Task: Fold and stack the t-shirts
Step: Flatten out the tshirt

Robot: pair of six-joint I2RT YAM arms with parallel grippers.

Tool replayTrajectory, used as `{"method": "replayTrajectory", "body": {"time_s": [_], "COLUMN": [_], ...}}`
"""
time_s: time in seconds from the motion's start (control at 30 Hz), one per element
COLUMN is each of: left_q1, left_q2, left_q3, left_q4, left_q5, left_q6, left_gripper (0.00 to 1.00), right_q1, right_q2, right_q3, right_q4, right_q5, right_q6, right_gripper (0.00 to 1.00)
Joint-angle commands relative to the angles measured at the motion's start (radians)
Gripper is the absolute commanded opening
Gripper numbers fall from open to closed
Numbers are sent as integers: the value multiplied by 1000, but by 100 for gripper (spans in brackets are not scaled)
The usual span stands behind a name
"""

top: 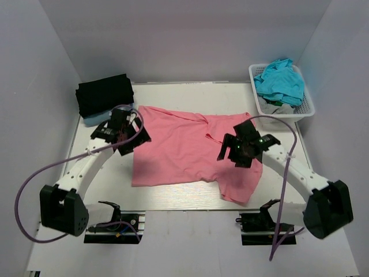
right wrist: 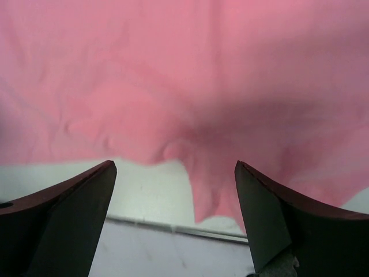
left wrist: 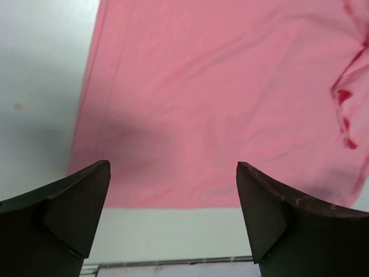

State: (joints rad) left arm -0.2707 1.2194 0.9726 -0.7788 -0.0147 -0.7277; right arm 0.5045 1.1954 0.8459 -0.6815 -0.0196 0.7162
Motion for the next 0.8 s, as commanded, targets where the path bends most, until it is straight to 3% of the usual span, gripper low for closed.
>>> {"method": "replayTrajectory", "body": {"time_s": [0.0, 0.3, 0.53, 0.77], "left_q1": [-4, -13, -13, -13], "left_q2": [84, 297, 356, 388], "left_q3": [67, 100, 100, 81], "left_q4": [84, 225, 225, 204], "left_q5": [38, 153, 142, 121], "left_q6": [51, 102, 102, 120], "left_gripper": [100, 100, 100, 100], "right_q1": [-34, -119, -165, -181], "right_q2": [101, 404, 533, 590], "right_q3": [91, 265, 337, 346], "right_q4": [17, 98, 82, 171], "right_q5": [253, 248, 216, 168], "right_q6": [42, -46, -76, -107], "right_gripper": [89, 80, 78, 66]}}
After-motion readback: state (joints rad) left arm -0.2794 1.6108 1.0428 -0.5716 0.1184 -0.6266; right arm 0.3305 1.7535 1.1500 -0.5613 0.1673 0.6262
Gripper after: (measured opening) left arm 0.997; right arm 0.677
